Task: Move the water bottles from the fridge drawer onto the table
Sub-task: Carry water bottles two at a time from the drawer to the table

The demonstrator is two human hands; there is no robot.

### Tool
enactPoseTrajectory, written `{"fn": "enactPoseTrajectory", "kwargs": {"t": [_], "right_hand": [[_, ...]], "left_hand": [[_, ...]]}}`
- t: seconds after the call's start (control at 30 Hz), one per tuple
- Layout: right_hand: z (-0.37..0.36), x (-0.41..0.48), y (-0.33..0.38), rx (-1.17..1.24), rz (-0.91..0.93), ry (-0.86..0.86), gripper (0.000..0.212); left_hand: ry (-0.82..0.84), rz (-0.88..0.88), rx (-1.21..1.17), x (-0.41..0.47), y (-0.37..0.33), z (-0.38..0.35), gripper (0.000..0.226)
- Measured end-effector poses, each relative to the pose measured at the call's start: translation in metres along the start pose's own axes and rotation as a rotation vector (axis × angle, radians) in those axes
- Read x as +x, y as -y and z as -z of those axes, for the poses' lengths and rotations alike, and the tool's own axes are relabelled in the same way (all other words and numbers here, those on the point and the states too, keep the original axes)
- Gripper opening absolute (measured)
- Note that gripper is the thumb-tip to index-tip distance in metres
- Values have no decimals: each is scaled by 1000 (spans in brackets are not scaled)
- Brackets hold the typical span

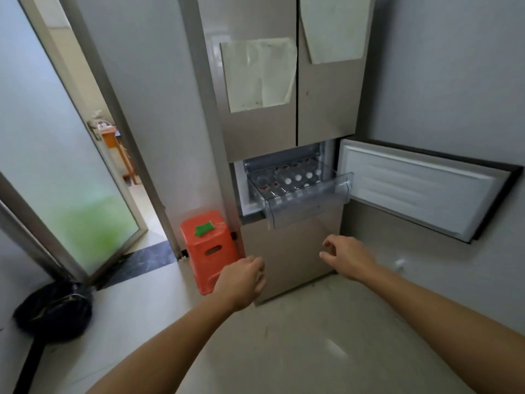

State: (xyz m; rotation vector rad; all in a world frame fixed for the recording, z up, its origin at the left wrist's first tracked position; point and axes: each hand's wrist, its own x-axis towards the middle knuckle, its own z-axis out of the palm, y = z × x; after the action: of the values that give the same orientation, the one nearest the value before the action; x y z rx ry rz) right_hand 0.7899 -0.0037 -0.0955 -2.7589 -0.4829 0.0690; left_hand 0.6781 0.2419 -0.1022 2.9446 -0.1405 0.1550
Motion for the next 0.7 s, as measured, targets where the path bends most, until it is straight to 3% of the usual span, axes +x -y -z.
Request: {"fn": "enactPoseTrajectory", "kwargs": {"t": [0.53,0.7], "right_hand": [[-11,286,-3,46,27,20,33],[-4,365,-7,120,-39,7,19]], "left_hand": [[-40,46,-113,258,108,-25,18],[17,40,-220,337,130,-36,14]]}}
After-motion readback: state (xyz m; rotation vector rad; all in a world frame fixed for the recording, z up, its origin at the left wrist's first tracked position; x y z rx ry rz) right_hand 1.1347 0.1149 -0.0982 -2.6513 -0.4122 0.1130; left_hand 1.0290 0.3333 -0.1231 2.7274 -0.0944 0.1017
